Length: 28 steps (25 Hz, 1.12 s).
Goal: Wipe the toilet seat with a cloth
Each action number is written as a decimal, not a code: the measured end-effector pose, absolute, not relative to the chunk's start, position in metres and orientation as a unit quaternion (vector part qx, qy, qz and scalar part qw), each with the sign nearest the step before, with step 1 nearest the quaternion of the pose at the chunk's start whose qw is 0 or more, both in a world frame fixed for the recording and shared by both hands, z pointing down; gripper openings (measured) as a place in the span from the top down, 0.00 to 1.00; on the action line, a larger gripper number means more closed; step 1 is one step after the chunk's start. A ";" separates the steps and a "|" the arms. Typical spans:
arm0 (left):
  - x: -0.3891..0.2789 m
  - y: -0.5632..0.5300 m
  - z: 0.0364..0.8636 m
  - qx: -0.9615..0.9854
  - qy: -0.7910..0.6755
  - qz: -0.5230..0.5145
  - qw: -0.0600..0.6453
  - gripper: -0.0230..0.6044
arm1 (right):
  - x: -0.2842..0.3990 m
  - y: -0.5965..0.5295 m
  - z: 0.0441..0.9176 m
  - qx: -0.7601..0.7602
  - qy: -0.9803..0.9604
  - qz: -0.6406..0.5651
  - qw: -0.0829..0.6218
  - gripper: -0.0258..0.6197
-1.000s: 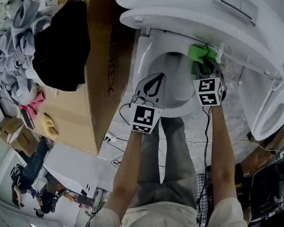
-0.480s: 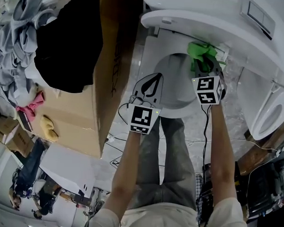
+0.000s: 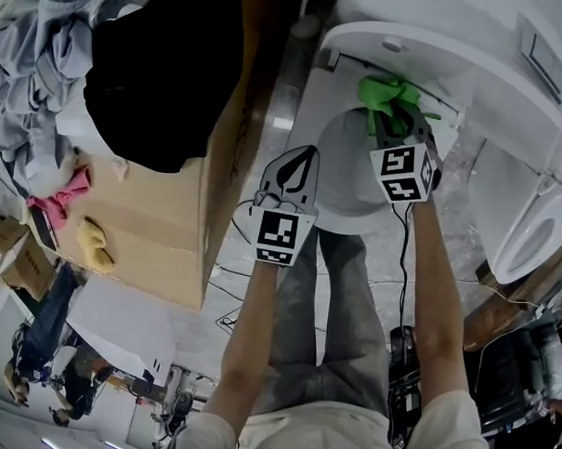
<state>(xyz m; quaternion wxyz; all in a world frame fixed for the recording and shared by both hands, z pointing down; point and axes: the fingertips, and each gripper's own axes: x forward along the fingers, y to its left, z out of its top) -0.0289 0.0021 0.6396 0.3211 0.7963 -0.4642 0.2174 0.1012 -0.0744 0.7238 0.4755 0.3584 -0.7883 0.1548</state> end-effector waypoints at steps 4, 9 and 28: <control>-0.037 0.005 0.640 0.792 -0.472 0.214 0.323 0.94 | 0.081 -0.075 0.725 0.337 -0.799 0.145 0.477 0.81; -0.045 0.010 0.640 0.786 -0.482 0.209 0.326 0.94 | 0.062 -0.077 0.726 0.320 -0.807 0.137 0.477 0.81; -0.061 0.053 0.652 0.767 -0.498 0.212 0.346 0.94 | -0.005 -0.063 0.727 0.253 -0.849 0.097 0.454 0.81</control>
